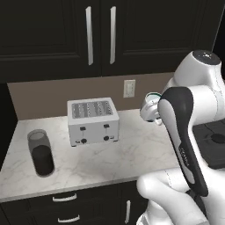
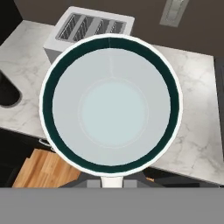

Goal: Pick the mug from the counter and place it inside the microwave. Then close the microwave.

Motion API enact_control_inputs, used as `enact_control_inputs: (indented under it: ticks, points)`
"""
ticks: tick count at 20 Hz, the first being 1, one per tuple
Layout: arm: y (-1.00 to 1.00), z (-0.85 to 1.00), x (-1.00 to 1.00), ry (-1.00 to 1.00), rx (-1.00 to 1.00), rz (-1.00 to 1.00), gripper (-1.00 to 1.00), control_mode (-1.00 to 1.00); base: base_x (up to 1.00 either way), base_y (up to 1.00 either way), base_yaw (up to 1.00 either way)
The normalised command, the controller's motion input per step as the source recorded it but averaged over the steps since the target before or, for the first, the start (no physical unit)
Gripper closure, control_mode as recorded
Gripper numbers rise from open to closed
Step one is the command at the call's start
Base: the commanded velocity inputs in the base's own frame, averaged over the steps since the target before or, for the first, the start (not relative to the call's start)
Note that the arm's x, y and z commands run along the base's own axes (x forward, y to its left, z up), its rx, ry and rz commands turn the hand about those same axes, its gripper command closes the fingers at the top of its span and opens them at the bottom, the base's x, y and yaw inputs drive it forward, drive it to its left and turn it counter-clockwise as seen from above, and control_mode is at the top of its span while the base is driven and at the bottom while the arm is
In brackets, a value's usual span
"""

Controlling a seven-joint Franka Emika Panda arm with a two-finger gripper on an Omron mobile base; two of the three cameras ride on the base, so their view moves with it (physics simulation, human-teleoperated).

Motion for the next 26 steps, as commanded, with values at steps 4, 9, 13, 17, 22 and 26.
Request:
enact_control_inputs:
  ticks: [4, 9, 13, 17, 22, 26]
  points:
    - [0.00, 0.00, 0.00, 0.00, 0.00, 0.00, 1.00, 1.00, -0.31, 0.00, -0.02]
    - [0.00, 0.00, 0.00, 0.00, 0.00, 0.00, 1.00, 1.00, -0.59, 0.00, -0.17]
    - [0.00, 0.00, 0.00, 0.00, 0.00, 0.00, 1.00, 1.00, -0.38, 0.00, -0.26]
    - [0.00, 0.00, 0.00, 0.00, 0.00, 0.00, 1.00, 1.00, -0.40, 0.00, -0.34]
    - [0.00, 0.00, 0.00, 0.00, 0.00, 0.00, 1.00, 1.00, -0.50, 0.00, -0.48]
    - [0.00, 0.00, 0.00, 0.00, 0.00, 0.00, 1.00, 1.00, -0.62, -0.17, -0.55]
